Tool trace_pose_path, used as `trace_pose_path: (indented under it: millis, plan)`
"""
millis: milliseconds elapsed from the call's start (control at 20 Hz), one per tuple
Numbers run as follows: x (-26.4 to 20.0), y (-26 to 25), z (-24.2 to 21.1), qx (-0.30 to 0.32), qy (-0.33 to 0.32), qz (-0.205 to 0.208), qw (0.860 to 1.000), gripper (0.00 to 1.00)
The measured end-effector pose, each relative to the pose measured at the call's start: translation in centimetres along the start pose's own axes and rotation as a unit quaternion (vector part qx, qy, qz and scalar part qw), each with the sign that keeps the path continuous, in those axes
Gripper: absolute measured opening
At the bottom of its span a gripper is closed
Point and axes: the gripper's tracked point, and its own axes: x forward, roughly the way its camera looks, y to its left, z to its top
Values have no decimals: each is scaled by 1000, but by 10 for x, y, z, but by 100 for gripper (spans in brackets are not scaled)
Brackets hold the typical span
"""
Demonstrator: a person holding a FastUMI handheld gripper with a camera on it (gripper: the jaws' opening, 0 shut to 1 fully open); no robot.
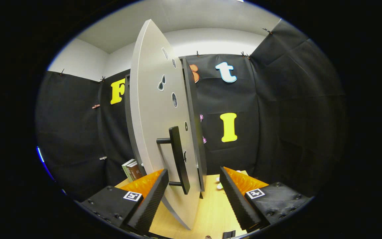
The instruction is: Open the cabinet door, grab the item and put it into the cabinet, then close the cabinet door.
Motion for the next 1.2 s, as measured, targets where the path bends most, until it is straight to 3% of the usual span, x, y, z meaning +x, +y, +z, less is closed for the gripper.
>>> trace_pose_path:
  millis: [300,600,1050,1200]
  plan:
    - [12,15,-5,-19,9,11,1000,97]
    - [25,75,-15,-19,15,25,999,98]
    - [67,158,-31,-1,9,-15,1000,98]
    - [93,187,-38,14,7,-9,1000,98]
